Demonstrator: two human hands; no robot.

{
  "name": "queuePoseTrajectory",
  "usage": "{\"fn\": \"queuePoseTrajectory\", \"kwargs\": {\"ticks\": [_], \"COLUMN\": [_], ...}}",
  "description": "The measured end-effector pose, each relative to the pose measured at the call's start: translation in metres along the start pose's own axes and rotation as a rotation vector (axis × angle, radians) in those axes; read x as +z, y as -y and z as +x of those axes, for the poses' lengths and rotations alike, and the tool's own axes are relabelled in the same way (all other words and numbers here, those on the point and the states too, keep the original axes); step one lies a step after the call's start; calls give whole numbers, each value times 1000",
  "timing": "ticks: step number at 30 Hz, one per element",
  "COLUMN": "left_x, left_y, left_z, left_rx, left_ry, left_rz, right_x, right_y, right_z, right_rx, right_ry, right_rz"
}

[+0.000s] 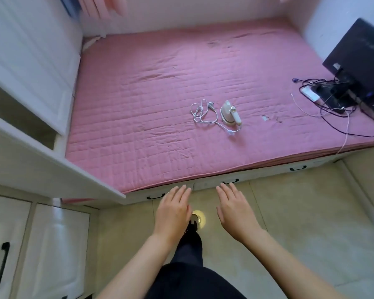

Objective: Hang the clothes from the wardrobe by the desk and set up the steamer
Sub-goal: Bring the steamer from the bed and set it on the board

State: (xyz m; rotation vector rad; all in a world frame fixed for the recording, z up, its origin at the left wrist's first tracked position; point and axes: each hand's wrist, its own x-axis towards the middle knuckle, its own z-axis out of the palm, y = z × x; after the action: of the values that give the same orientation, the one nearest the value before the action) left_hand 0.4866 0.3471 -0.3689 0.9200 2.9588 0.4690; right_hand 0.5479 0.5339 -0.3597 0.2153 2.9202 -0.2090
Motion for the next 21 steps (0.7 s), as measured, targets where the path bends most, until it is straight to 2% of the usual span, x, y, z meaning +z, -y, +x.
{"fn": "queuePoseTrajectory", "kwargs": {"ticks": [12, 21], "left_x": [17, 45], "left_y": [9, -9], "left_z": [191, 302], "left_rx": [96, 63], "left_ry": [95, 136], "left_rz": [26, 30], "right_x": [-50, -63], "right_y": [-88, -168], "right_z": [142, 239], "right_rx": [119, 114], "right_ry": [-24, -10], "right_rz": [14, 30]}}
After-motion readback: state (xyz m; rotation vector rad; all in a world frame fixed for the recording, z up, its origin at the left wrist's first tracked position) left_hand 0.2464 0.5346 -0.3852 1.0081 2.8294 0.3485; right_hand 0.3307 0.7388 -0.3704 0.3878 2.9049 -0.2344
